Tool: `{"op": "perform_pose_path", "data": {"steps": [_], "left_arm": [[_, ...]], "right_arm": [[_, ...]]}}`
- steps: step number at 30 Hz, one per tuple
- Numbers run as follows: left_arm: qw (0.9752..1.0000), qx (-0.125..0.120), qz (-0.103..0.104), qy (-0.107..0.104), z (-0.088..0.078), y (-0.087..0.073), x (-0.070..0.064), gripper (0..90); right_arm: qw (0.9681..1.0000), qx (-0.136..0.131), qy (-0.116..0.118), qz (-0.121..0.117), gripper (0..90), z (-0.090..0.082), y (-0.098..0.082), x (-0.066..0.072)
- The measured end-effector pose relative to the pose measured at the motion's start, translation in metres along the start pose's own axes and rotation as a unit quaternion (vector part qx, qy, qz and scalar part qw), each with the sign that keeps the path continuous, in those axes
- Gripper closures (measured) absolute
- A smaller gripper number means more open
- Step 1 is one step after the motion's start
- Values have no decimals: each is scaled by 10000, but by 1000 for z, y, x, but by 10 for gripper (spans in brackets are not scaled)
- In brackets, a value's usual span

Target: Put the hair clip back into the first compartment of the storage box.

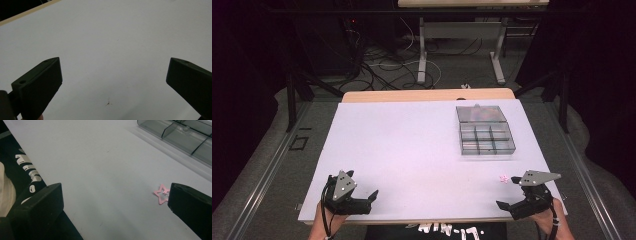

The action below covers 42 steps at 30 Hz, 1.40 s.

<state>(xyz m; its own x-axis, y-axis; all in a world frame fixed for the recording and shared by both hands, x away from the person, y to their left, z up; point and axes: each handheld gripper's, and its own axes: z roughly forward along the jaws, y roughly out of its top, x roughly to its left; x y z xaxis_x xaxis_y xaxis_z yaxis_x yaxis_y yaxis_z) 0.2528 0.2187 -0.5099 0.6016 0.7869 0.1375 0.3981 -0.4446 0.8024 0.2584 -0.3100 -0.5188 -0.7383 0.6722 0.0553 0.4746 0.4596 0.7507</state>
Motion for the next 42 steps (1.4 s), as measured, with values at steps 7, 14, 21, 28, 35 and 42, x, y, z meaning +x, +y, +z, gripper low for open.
{"op": "perform_pose_path", "data": {"steps": [7, 14, 21, 28, 35, 42], "left_arm": [[10000, 62, -2, -6, 2, 0, 0, 3], [9999, 125, 92, -3, 3, 0, -1, 2], [9999, 127, 65, 2, 4, 0, -2, 2], [9998, 135, 125, -8, 5, 0, -1, 2], [9997, 189, 88, -85, 7, 0, -1, 2], [9996, 211, 167, -61, 7, 1, -1, 2]], "right_arm": [[10000, 1, 1, -15, 0, 1, 1, 0], [9999, -102, -27, 76, 0, 1, 3, -1], [9998, -84, -145, 111, 0, 4, 9, -6], [9996, 149, -198, 143, 0, 11, 14, -13], [9993, 185, -266, 166, 0, 18, 15, -25], [9994, 104, -273, 185, 73, 23, 17, -37]]}}
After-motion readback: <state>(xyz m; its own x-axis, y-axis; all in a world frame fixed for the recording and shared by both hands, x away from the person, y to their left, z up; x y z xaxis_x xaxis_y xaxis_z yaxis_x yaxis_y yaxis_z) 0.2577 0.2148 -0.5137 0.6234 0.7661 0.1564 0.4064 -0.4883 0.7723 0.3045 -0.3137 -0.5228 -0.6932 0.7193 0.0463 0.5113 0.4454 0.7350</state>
